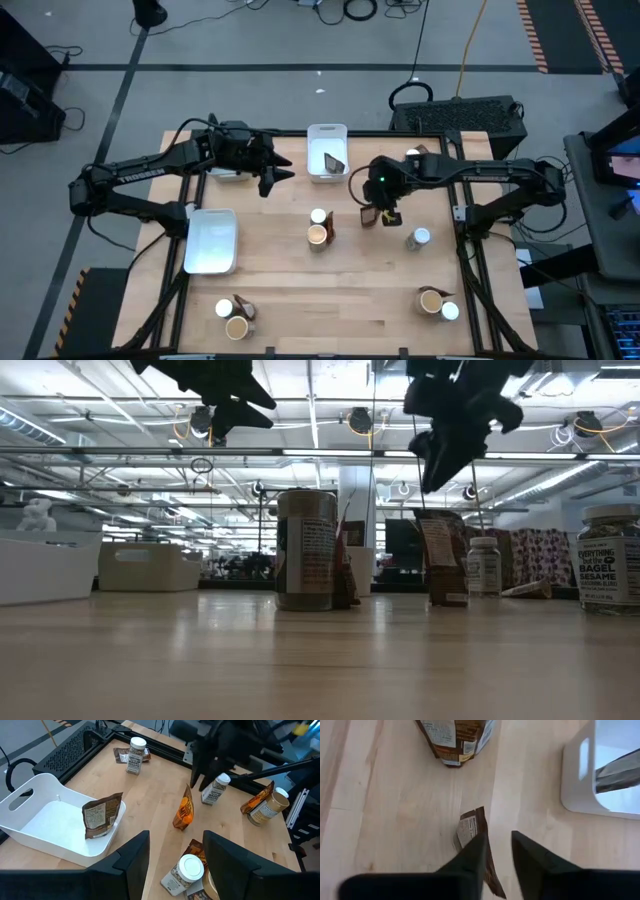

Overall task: Sort spices by type
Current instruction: Put the brown seasoning pack into the top white bin

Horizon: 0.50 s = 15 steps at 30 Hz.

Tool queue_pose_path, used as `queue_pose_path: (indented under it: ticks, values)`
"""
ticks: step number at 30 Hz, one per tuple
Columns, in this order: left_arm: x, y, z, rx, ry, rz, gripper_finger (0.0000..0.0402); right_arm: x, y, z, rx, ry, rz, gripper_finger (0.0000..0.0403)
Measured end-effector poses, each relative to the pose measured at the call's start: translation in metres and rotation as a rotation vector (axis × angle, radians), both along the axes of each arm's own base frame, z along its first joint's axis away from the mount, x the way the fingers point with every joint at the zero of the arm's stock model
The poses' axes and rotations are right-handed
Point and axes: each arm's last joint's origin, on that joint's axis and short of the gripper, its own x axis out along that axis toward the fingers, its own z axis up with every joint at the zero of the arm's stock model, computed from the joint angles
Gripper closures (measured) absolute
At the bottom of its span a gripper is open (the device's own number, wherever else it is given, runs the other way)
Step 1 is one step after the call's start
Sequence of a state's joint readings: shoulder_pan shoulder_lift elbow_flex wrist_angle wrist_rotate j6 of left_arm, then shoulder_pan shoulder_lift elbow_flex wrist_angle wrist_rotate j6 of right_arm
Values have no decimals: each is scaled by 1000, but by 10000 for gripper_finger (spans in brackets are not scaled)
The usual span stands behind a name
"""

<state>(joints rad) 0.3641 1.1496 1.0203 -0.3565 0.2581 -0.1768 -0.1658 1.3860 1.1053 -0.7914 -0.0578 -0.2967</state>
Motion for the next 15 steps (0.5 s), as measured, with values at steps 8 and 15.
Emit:
queue_pose_path:
  ticks: [8,15]
  values:
    - [0,0,-1,-3,8,0,212,7,2,-7,111,0,54,192]
    - [-1,0,-2,-8,22,0,212,14,1,-20,107,48,87,157]
